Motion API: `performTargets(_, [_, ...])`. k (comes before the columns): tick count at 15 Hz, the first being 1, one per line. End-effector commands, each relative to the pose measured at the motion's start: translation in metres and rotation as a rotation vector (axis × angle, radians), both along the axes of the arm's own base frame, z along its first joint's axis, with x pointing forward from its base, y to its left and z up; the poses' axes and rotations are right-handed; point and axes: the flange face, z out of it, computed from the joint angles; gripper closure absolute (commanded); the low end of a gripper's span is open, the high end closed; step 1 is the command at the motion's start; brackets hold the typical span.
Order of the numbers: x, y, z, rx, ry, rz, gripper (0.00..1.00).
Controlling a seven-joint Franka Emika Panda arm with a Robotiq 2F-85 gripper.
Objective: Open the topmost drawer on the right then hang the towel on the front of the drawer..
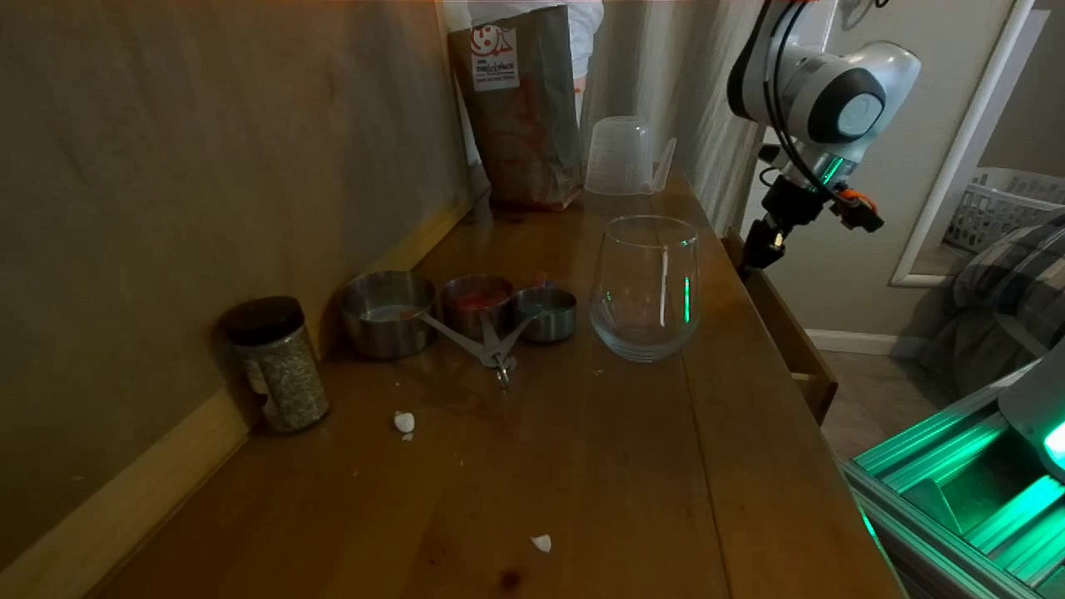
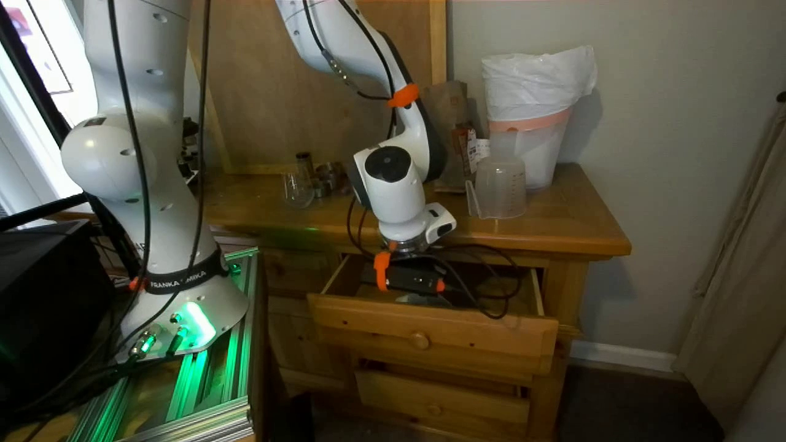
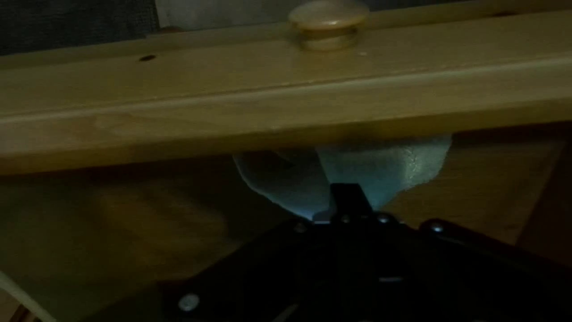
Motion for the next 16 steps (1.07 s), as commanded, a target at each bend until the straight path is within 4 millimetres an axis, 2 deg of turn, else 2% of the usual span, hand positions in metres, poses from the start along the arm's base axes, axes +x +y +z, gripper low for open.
performTargets(1, [-0.021, 0.0, 0.036, 0.002, 0.01, -0.009, 0.98])
performTargets(5, [-0.027, -0.004, 0.066, 0.016, -0.003, -0.045, 0.98])
performTargets(12, [-0.026, -0.007, 0.123, 0.049, -0.093, -0.199, 0.98])
performTargets(16, [-0.033, -0.011, 0.148, 0.028, -0.142, -0.301, 0.98])
